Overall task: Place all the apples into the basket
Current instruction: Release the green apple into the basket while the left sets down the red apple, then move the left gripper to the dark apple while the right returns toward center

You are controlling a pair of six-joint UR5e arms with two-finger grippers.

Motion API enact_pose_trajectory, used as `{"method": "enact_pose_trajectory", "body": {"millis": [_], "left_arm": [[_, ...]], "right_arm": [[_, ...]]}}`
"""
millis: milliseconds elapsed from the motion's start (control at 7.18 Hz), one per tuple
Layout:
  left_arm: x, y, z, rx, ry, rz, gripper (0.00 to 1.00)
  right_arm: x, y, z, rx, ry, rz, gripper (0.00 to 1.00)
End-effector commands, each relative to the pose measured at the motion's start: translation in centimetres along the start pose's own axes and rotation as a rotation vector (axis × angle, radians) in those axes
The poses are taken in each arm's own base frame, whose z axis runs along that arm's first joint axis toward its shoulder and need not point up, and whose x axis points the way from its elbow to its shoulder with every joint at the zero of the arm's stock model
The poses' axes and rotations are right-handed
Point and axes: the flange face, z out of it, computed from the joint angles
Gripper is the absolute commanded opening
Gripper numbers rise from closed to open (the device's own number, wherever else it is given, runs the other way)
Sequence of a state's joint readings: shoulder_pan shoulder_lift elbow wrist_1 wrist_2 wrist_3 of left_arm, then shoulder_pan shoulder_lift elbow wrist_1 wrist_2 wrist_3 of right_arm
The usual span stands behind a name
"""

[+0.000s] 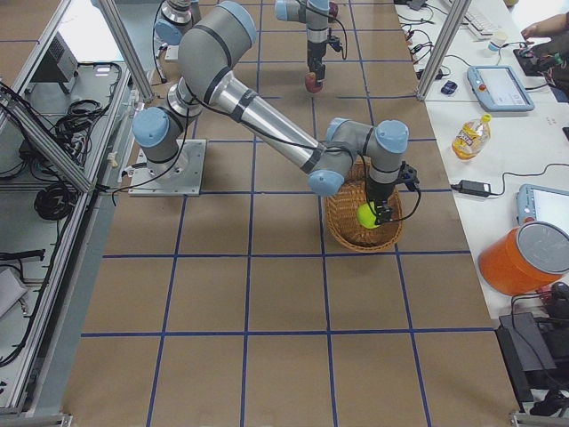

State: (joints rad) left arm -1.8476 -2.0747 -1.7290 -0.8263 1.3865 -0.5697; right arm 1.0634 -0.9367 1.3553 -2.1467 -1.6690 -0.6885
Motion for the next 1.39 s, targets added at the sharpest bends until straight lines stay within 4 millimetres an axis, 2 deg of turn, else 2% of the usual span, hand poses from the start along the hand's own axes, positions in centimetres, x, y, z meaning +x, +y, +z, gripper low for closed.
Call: {"method": "enact_pose_trajectory", "body": {"millis": [0, 139, 279, 557, 697, 836, 975, 1114, 1254], "left_arm": [[0.6, 0.2, 0.3, 0.002, 0.002, -0.027, 1.00], [0.0, -0.7, -2.4, 0.020, 0.017, -0.037, 1.00], [-1.8, -2.5, -5.5, -0.019, -0.003, -0.076, 1.00], [-6.3, -5.7, -14.3, -0.095, -0.043, 0.025, 1.00], [-9.1, -7.1, -17.6, -0.114, -0.044, 0.111, 1.00], [-13.2, -8.0, -20.1, -0.156, -0.046, 0.133, 1.00], [-17.0, -9.0, -22.2, -0.157, -0.035, 0.161, 1.00], [-21.5, -10.5, -23.2, -0.147, -0.035, 0.184, 1.00], [-27.6, -12.8, -24.1, -0.135, -0.069, 0.237, 1.00]], "right_arm": [[0.2, 0.0, 3.1, -0.014, -0.010, 0.005, 0.70], [0.3, 0.0, 3.1, -0.018, -0.007, 0.003, 1.00], [0.3, 0.0, 2.8, -0.020, -0.009, -0.001, 1.00], [-0.5, 0.4, 0.4, -0.038, -0.032, -0.006, 1.00], [-2.2, 0.5, -3.7, -0.045, -0.053, 0.000, 1.00], [-7.1, -0.5, -7.1, -0.075, -0.079, 0.048, 1.00], [-13.7, -1.6, -10.4, -0.096, -0.096, 0.062, 1.00], [-20.6, -2.4, -13.6, -0.094, -0.125, 0.110, 1.00], [-27.5, -2.6, -16.7, -0.084, -0.136, 0.132, 1.00]]}}
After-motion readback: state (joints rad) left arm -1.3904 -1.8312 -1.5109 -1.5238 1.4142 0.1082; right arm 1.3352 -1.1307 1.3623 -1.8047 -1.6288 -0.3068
